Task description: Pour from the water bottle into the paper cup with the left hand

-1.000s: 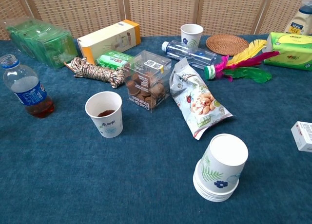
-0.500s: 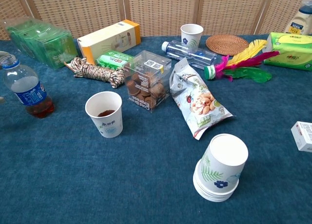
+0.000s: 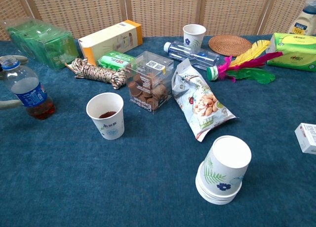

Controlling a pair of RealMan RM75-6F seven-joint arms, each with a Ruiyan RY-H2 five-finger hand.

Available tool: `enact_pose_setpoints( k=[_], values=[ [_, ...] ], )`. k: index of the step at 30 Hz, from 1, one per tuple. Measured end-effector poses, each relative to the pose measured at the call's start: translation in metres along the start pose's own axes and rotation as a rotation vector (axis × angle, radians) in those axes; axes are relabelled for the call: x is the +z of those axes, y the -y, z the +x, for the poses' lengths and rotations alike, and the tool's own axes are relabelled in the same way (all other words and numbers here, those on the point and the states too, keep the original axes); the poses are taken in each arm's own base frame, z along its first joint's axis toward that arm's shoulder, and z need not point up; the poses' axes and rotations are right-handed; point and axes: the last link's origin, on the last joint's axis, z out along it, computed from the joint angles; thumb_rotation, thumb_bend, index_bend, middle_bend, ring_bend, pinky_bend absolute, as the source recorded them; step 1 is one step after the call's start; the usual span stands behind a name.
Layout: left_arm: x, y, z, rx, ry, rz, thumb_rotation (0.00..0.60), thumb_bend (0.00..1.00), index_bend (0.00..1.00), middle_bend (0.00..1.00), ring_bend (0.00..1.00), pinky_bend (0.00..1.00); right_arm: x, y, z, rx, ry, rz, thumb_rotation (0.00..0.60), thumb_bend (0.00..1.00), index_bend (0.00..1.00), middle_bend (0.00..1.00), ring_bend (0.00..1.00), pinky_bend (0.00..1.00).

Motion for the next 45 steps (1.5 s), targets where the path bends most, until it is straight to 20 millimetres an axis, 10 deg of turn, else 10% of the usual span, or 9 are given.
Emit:
enact_pose_setpoints(
  k=[33,45],
  values=[
    [0.018,-0.004,-0.015,-0.028,0.018,-0.006,0.6,0.4,0.0,0.0,0.0,0.01,0.0,-0.003,0.003,0.034,0.007,-0.003,0.6,0.0,0.0,0.0,0.0,0.0],
    [0.02,-0.004,-0.017,-0.011,-0.058,-0.014,0.6,0.47,0.44,0.37,0.21,0.31,0.0,-0.004,0.004,0.035,0.005,-0.004,0.6,0.0,0.0,0.0,0.0,0.0]
  ],
)
